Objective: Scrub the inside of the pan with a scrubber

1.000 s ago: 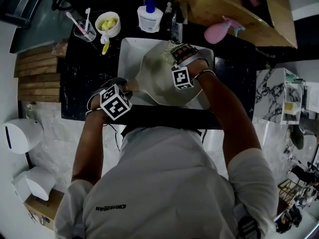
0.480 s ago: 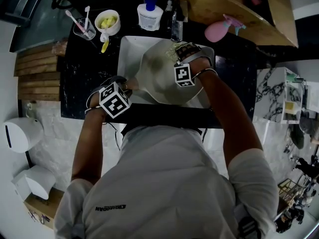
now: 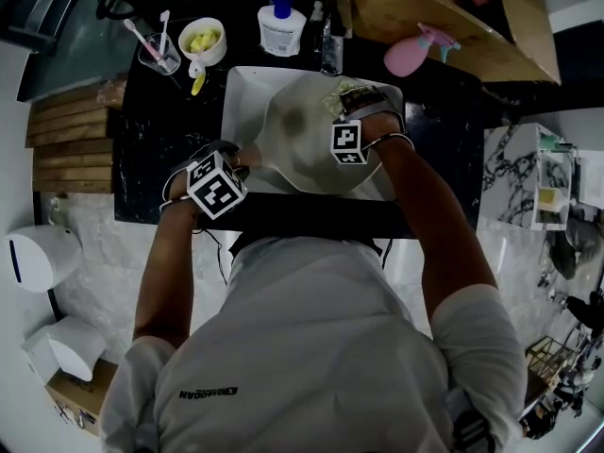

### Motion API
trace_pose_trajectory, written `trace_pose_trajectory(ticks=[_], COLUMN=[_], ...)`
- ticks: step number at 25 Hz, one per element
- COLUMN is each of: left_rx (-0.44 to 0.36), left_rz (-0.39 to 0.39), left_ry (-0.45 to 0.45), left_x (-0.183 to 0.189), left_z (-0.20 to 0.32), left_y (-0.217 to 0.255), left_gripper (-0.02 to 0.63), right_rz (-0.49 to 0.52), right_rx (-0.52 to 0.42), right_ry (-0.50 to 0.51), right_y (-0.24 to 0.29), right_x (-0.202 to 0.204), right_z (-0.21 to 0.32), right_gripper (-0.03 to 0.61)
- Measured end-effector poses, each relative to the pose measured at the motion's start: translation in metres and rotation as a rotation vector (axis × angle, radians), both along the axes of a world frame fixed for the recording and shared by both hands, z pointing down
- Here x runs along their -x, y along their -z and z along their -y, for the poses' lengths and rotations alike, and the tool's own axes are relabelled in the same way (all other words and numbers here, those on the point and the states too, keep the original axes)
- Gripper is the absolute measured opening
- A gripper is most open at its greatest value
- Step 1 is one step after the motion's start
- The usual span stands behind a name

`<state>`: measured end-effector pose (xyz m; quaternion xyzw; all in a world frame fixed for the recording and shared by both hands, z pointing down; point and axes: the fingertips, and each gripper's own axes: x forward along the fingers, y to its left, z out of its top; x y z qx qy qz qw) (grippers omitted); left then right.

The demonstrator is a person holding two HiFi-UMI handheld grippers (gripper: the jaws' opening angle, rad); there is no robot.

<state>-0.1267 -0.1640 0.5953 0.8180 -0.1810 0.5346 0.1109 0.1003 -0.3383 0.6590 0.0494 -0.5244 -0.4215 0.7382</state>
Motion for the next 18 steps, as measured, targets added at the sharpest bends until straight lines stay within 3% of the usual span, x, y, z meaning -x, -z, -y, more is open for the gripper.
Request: trace_pose_trajectory(ticks=[12,18], left_rx=[-0.013,-0.021], left_rz=[0.001,-0.002], left_ry=[-0.002,-0.004], left_x=[0.0,-0.001], left_z=[0.0,-0.001], left_y=[0.0,0.001], left_gripper=[0.191,0.19], right_rz=[-0.013,-0.005], right_rx=[0.016,0.089], right_ry=[-0.15,-0.251], right_y=[-0.003,-0.009], right_x=[-0.025,-0.038], right_z=[-0.018,-0.037], right_gripper=[0.091,0.091])
